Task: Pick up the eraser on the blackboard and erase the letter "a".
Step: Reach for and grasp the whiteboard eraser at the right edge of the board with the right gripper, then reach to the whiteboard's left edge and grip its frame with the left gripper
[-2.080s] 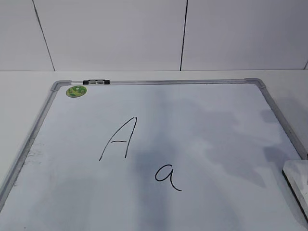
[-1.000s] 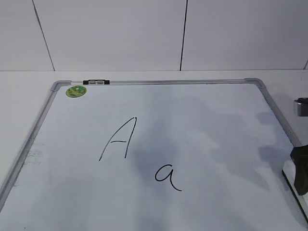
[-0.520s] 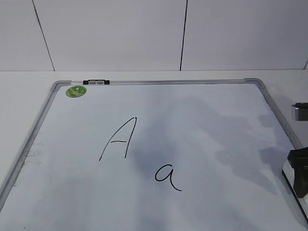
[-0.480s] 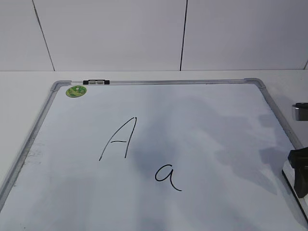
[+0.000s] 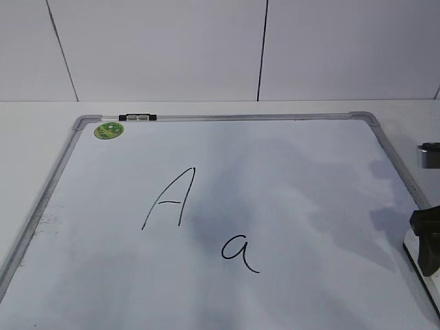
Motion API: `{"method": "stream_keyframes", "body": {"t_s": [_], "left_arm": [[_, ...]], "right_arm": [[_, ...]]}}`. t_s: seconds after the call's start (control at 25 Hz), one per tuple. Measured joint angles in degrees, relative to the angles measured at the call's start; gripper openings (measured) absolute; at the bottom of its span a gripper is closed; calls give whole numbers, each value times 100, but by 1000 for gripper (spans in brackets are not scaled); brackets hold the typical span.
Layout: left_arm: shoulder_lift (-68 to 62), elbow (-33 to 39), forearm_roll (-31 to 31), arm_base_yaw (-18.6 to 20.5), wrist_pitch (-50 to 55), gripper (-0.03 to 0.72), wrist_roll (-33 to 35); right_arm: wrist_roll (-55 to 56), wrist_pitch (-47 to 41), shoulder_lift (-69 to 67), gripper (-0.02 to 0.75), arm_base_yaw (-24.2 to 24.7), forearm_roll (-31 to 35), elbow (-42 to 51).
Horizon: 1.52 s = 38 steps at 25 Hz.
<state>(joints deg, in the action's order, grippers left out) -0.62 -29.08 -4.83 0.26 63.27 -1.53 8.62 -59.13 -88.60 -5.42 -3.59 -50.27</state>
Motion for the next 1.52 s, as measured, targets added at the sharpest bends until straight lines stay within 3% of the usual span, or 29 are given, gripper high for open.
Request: {"method": "stream_keyframes", "body": {"t_s": [0.96,1.52], "left_arm": [[0,0,0,0,0,235,0],[0,0,0,0,0,235,0]], "right_arm": [[2,453,-491,666,0,-2,-9],[2,523,-491,593,0,-50,-20]]}}
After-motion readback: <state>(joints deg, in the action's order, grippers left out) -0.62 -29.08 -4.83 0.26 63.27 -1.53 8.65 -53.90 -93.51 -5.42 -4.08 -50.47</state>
